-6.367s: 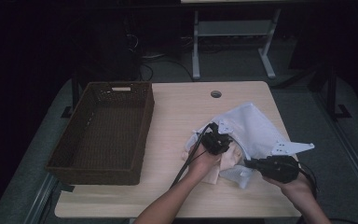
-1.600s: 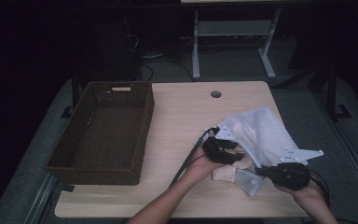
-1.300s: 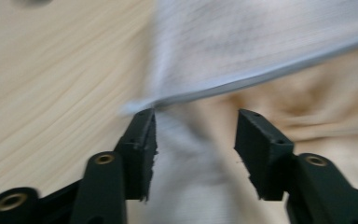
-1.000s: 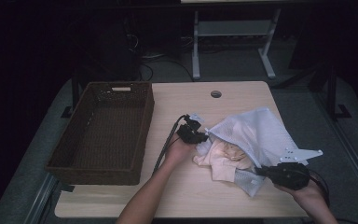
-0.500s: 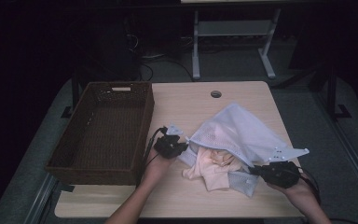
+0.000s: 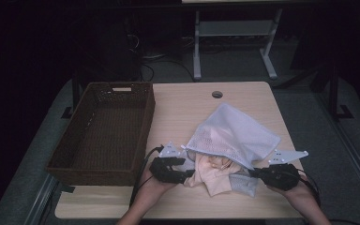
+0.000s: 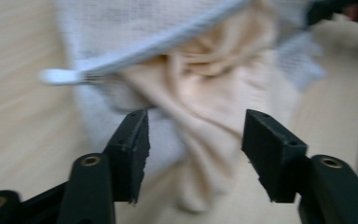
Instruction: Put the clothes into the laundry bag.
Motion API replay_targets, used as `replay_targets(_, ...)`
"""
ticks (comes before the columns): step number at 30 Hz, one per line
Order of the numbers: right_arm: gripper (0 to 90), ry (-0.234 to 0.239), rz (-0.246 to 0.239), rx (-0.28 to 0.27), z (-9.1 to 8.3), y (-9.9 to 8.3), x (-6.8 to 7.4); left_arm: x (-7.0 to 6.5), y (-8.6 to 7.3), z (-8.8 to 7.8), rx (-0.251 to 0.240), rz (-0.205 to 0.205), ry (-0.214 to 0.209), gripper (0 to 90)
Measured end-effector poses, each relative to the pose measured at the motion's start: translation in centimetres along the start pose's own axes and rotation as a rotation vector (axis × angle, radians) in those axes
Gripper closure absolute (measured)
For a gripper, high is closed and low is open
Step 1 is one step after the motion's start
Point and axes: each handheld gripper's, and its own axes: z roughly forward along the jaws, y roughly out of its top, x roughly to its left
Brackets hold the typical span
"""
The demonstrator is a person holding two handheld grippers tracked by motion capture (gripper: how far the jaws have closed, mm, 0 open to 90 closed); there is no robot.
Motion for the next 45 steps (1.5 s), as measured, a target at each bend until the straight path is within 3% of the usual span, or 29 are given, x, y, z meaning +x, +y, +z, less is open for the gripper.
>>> replay_targets(2, 87.7, 0.002, -0.005, 0.0, 0.1, 0.1, 0.2, -1.6, 0.1, 0.6, -0.001, 0.051, -0.069, 38.3)
replay_targets(3, 87.7, 0.002, -0.005, 0.0, 0.1, 0.1, 0.2, -1.6, 0.1, 0.6, -0.001, 0.051, -0.069, 38.1)
replay_targets(5, 87.7, 0.003, -0.009, 0.003, 0.2, 0.1, 0.2, -2.7, 0.4, 1.2, -0.003, 0.087, -0.108, 38.1)
replay_targets(6, 87.7, 0.005, -0.006, 0.009, 0.3, 0.1, 0.3, -3.6, 0.4, 1.8, -0.005, 0.116, -0.148, 38.1)
replay_targets(8, 87.7, 0.005, -0.008, 0.011, 0.4, 0.0, 0.3, -4.2, 0.4, 2.6, -0.006, 0.14, -0.171, 38.1)
replay_targets(17, 87.7, 0.018, -0.017, 0.022, 0.7, 0.0, 0.5, -5.5, -0.2, 5.7, 0.059, 0.23, -0.182, 38.2)
replay_targets(21, 87.7, 0.019, -0.016, 0.022, 0.7, -0.1, 0.5, -6.1, -0.7, 6.9, 0.097, 0.273, -0.162, 39.8)
replay_targets(23, 87.6, 0.02, -0.016, 0.023, 0.7, -0.1, 0.5, -6.4, -0.9, 7.2, 0.101, 0.31, -0.132, 40.7)
replay_targets(26, 87.7, 0.02, -0.017, 0.024, 0.6, -0.1, 0.5, -6.5, -0.9, 7.2, 0.104, 0.337, -0.103, 49.6)
replay_targets(27, 87.7, 0.02, -0.017, 0.024, 0.6, -0.1, 0.5, -6.5, -1.0, 7.1, 0.105, 0.366, -0.081, 52.4)
replay_targets(31, 87.7, 0.02, -0.017, 0.024, 0.6, 0.0, 0.5, -6.5, -1.0, 7.1, 0.101, 0.365, -0.07, 55.4)
replay_targets(36, 87.7, 0.02, -0.017, 0.024, 0.7, 0.0, 0.5, -6.2, -0.9, 7.1, 0.099, 0.367, -0.052, 72.6)
replay_targets(37, 87.7, 0.02, -0.017, 0.024, 0.7, 0.0, 0.5, -6.1, -0.9, 7.1, 0.098, 0.367, -0.045, 72.6)
replay_targets(38, 87.7, 0.018, -0.017, 0.026, 0.6, 0.0, 0.5, -6.0, -0.7, 7.1, 0.099, 0.342, -0.057, 81.5)
replay_targets(39, 87.7, 0.018, -0.017, 0.026, 0.6, 0.0, 0.5, -6.0, -0.7, 7.1, 0.099, 0.342, -0.057, 83.3)
replay_targets(42, 87.7, 0.017, -0.02, 0.025, 0.6, -0.1, 0.5, -5.9, -0.6, 7.1, 0.094, 0.308, -0.068, 84.5)
replay_targets(45, 87.7, 0.017, -0.019, 0.024, 0.6, 0.0, 0.5, -5.6, 0.0, 6.6, 0.046, 0.254, -0.104, 85.0)
